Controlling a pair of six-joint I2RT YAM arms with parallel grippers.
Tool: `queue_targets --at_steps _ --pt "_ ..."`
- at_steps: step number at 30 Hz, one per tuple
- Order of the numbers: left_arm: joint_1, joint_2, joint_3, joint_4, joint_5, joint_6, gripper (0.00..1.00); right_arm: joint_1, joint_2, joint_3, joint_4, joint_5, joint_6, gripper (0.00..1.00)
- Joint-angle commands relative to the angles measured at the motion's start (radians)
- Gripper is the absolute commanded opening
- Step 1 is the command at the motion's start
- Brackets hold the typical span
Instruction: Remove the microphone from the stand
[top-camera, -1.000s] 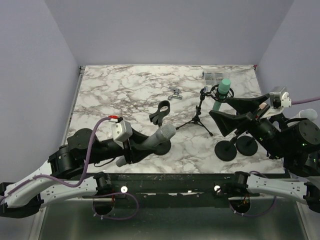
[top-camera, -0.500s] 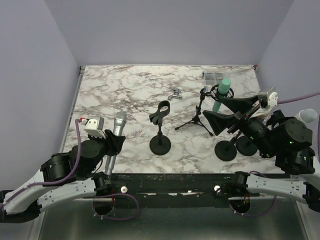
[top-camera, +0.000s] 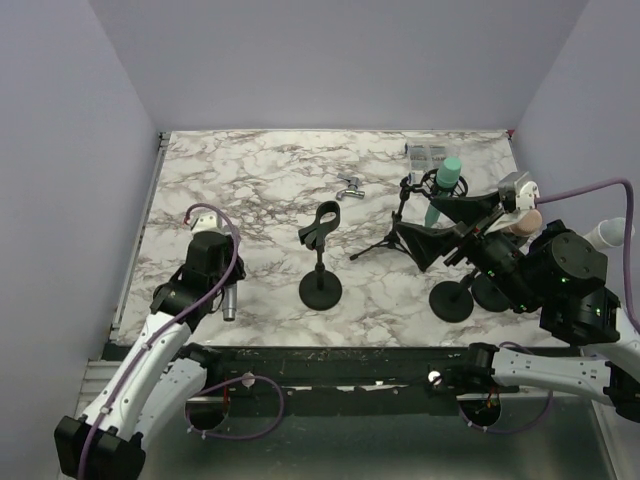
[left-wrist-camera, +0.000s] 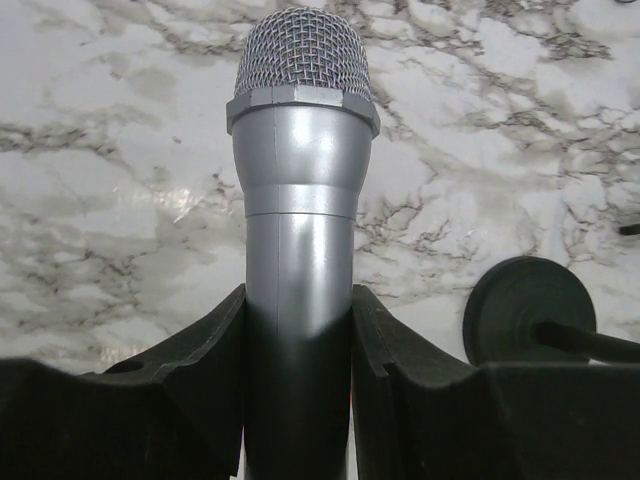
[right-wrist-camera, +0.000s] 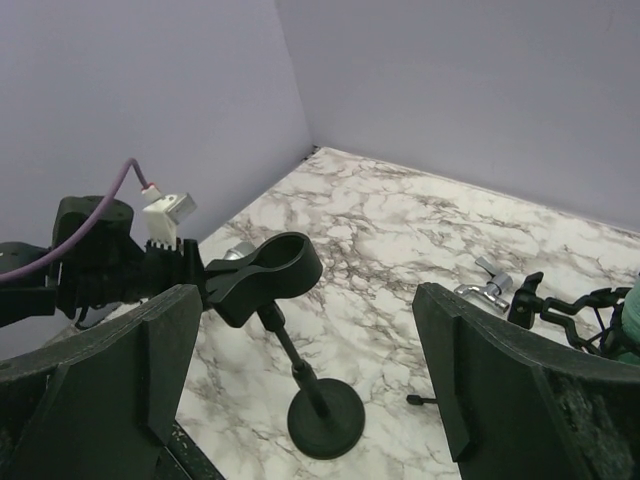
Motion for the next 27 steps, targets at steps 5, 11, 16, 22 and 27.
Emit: queue_targets --at_steps 5,11,16,22,27 --pt "0.253 0.132 -0.005 0.280 0.423 0.315 0.00 -0.001 0.015 0.006 0.008 -0.046 0.002 0.97" --pt "0.336 0.226 0.002 0.231 0.408 0.411 0.00 -0.001 -0.002 -0.076 0.094 -0.086 -0.005 0.98" --pt "0.476 0.341 0.057 0.206 0.445 0.502 0.00 -0.001 -0.044 -0.126 0.138 -0.110 -0.011 1.00" --pt "0.585 0.615 0.186 0.115 0.604 0.481 0.00 -0.001 -0.080 -0.121 0.158 -0.146 -0.038 1.00" --pt "0.614 0.786 0.271 0.043 0.601 0.469 0.00 -0.001 -0.094 -0.144 0.164 -0.149 -0.039 1.00"
